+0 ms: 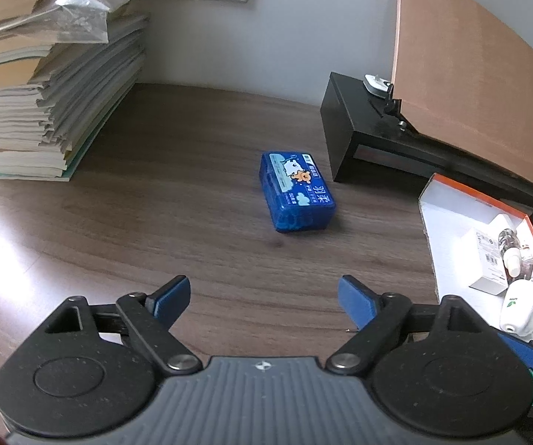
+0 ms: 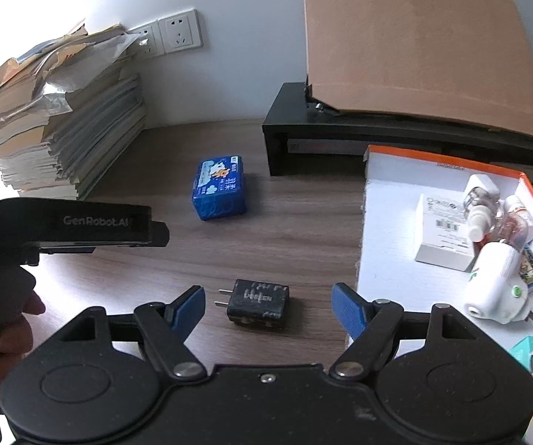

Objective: Organize rigid objects
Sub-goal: 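Move both tools back toward the blue box and black adapter on the desk, then grasp the blue toothpick box with left tool while right tool grasps the black UGREEN adapter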

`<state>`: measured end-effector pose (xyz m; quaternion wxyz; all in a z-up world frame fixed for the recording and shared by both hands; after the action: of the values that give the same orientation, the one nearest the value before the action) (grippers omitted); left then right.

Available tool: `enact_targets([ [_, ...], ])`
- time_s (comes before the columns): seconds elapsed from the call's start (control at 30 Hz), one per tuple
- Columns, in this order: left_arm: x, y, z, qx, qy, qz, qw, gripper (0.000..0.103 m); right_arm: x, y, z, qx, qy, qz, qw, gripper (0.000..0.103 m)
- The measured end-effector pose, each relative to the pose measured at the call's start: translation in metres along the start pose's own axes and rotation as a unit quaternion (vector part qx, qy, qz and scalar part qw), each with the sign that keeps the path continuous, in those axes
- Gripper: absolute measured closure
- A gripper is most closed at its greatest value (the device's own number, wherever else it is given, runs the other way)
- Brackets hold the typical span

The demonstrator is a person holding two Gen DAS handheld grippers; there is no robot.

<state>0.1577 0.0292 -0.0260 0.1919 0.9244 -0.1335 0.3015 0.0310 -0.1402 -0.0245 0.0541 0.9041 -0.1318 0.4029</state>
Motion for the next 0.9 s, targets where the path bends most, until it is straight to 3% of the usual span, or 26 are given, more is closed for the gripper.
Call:
enact_targets([
  [0.53,0.031,-0.006,0.041,0.009,0.001,-0.011,0.9999,0.004,0.003,-0.004,0.012,0.011,-0.006,-0.005,1.0,0.014],
  [0.9,0.069,0.001,0.114,0.062,-0.004,0.016,0.9979,0.0,-0.007,0.014,0.0,0.009,-0.005,-0.013,1.0,0.014],
])
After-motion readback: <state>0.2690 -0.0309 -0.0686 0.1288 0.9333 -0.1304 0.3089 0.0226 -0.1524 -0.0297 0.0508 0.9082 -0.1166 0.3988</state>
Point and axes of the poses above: each gripper's, at about its wrist camera, not at the fingertips, and z roughly the way its jaws point, y to its right, x to its top, the point moved 4 cm from there along z, roughly the way its jaws point, and after that the axes turned 14 degrees about -x, right-handed, at the moved point
